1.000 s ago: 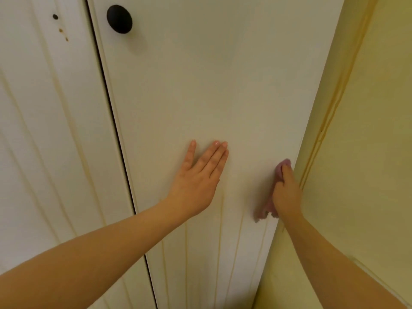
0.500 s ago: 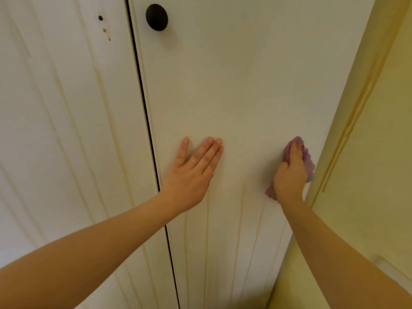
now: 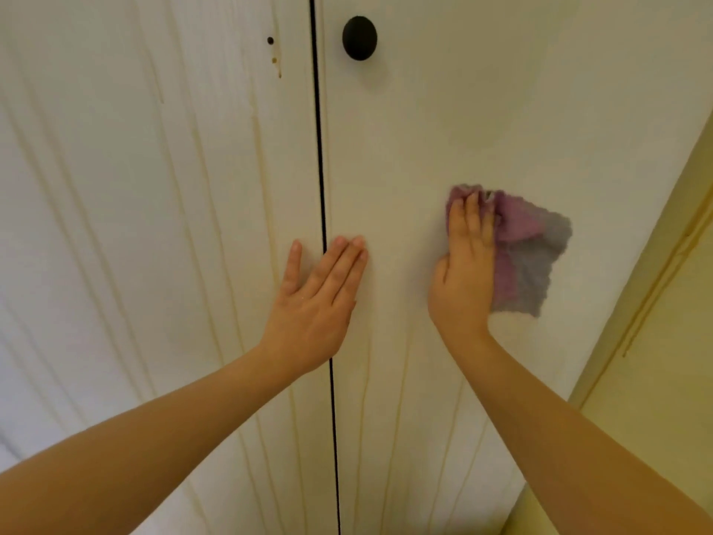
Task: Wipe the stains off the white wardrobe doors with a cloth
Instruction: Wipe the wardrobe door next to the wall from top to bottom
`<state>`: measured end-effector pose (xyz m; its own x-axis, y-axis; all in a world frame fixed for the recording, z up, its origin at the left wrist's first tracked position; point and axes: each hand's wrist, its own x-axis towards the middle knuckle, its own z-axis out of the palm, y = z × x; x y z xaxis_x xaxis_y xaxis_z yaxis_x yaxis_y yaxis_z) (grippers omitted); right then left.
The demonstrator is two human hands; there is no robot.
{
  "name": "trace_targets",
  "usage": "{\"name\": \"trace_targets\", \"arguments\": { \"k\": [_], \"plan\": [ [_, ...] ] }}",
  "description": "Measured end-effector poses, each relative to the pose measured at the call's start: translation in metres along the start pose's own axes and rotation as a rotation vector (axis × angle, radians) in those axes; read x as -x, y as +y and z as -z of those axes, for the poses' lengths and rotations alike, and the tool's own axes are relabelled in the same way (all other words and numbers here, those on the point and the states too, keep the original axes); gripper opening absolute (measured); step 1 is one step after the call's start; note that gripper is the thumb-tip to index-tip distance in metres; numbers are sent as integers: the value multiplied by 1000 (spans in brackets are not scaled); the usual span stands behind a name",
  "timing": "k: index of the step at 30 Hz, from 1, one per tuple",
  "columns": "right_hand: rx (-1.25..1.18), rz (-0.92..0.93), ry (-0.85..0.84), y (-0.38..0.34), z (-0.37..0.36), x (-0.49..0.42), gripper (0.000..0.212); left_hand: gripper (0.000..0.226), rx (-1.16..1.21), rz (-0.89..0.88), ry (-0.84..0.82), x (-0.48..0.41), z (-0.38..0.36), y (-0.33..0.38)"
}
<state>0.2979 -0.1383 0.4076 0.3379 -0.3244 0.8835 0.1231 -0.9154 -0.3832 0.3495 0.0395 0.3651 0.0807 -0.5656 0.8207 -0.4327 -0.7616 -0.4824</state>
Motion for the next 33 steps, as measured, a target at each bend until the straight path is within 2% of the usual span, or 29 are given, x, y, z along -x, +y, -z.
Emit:
{"name": "trace_targets", "arguments": {
  "k": [3, 5, 6, 8, 9, 10, 13, 15, 17, 18, 20, 21, 22, 23, 24, 25, 26, 28, 30, 33],
  "plan": [
    [9, 447, -138, -5, -23, 56, 47, 63, -19, 11, 15, 6, 2, -6],
    [143, 637, -248, 18, -36, 87, 53, 63, -23, 9, 18, 11, 4, -9],
    [201, 644, -296, 25, -38, 87, 54, 62, -21, 11, 14, 12, 6, -9],
    [261, 582, -269, 25, -35, 62, 50, 60, -18, 9, -5, 12, 8, -11],
    [196, 579, -228, 17, -31, 44, 48, 60, -13, 8, -16, 12, 9, -11],
    [107, 602, -265, 4, -24, 23, 48, 61, -11, 6, -27, 12, 9, -11],
    [-65, 415, -101, -30, -12, -8, 47, 61, -12, 12, -35, 12, 6, -11],
    [-22, 431, -195, -33, -20, 10, 47, 64, -14, 38, -27, 11, 5, -12],
    [37, 509, -430, -26, -18, 38, 44, 66, -22, 70, -19, 11, 6, -18],
    [84, 484, -523, -24, -11, 42, 65, 67, -30, 72, -21, 11, 7, -20],
    [317, 455, -688, -20, 2, 33, 125, 70, -37, 58, -35, 11, 9, -24],
    [392, 502, -733, -20, 6, 22, 131, 71, -30, 53, -39, 10, 9, -24],
    [343, 488, -759, -25, 5, 11, 111, 72, -24, 56, -44, 10, 9, -23],
    [153, 405, -712, -30, 2, 2, 73, 73, -21, 65, -52, 10, 8, -21],
    [68, 350, -573, -37, 1, -6, 49, 74, -16, 75, -60, 10, 7, -19],
    [42, 380, -408, -33, -4, -3, 43, 75, -14, 82, -65, 11, 7, -17],
    [27, 393, -322, -29, -7, 6, 42, 77, -17, 82, -69, 11, 6, -16],
    [95, 519, -357, -8, -15, 36, 42, 78, -32, 78, -69, 11, 7, -16],
    [53, 501, -479, 3, -11, 58, 49, 81, -30, 76, -75, 10, 8, -18],
    [3, 491, -557, 6, -5, 61, 53, 82, -4, 84, -81, 10, 9, -16]
  ]
}}
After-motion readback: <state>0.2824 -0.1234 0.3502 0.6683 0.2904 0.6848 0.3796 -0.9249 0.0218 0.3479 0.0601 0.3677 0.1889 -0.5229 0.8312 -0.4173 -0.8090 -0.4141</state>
